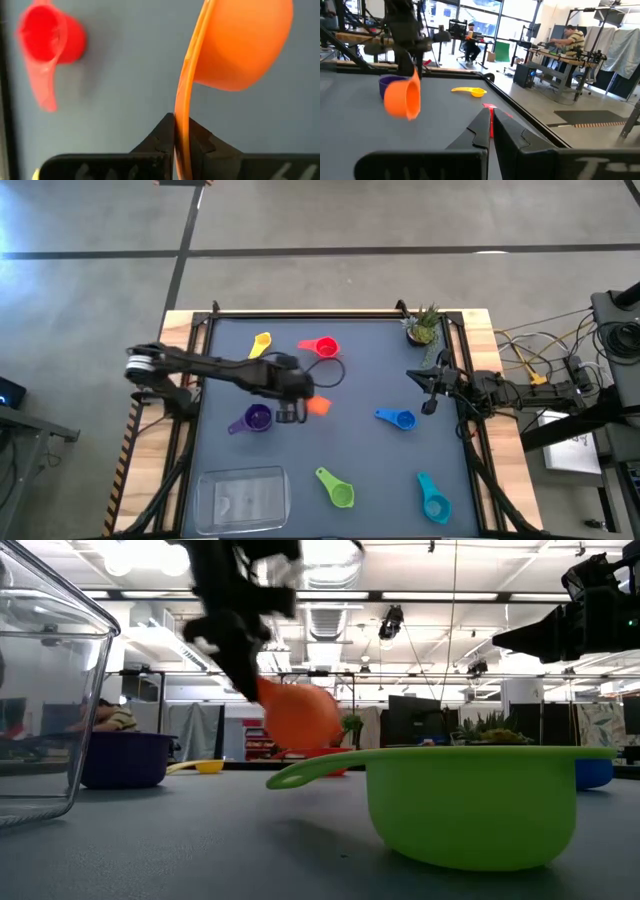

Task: Nest measuring cups in basket
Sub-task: Stack the orange measuring cup on top of the violet measuring cup

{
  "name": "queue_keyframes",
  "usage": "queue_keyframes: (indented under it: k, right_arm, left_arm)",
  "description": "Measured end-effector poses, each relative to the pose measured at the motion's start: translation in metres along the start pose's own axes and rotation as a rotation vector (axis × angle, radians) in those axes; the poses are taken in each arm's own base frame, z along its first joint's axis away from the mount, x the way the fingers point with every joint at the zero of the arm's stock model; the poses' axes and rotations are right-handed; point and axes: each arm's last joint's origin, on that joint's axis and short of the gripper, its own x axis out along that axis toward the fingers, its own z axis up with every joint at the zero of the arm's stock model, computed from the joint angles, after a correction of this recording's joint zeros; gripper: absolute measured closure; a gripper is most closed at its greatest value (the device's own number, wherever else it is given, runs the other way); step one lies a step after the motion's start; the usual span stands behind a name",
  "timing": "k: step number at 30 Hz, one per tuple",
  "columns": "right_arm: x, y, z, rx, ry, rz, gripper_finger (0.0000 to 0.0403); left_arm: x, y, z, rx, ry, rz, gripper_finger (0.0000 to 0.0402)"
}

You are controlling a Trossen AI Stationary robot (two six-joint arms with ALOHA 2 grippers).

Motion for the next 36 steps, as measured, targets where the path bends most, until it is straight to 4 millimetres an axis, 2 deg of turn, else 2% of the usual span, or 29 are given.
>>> queue_keyframes:
  k: [4,8,12,17,23,32,36]
  right_arm:
    - [0.0,0.0,0.0,0.0,0.0,0.0,0.0394]
    - [0.0,0.0,0.0,0.0,0.0,0.0,0.0394]
    - [0.0,0.0,0.0,0.0,0.0,0.0,0.0394]
    - [0.0,0.0,0.0,0.0,0.0,0.0,0.0394]
    - [0.0,0.0,0.0,0.0,0.0,0.0,0.0394]
    - [0.0,0.0,0.0,0.0,0.0,0.0,0.0394]
    - [0.0,0.0,0.0,0.0,0.0,0.0,0.0394]
  left_arm:
    - [-0.026,-0.011,-0.033,-0.08,-0.057,0.068,0.0401]
    - [-0.044,-0.024,-0.069,-0.141,-0.127,0.155,0.0401]
    - [-0.049,-0.036,-0.1,-0.176,-0.168,0.212,0.0401]
    - [-0.05,-0.04,-0.13,-0.172,-0.076,0.268,0.0401]
    - [-0.054,-0.04,-0.14,-0.129,-0.006,0.295,0.0401]
    - [-0.071,-0.046,-0.143,-0.125,0.042,0.284,0.0401]
    - [-0.071,-0.053,-0.144,-0.118,0.071,0.27,0.0401]
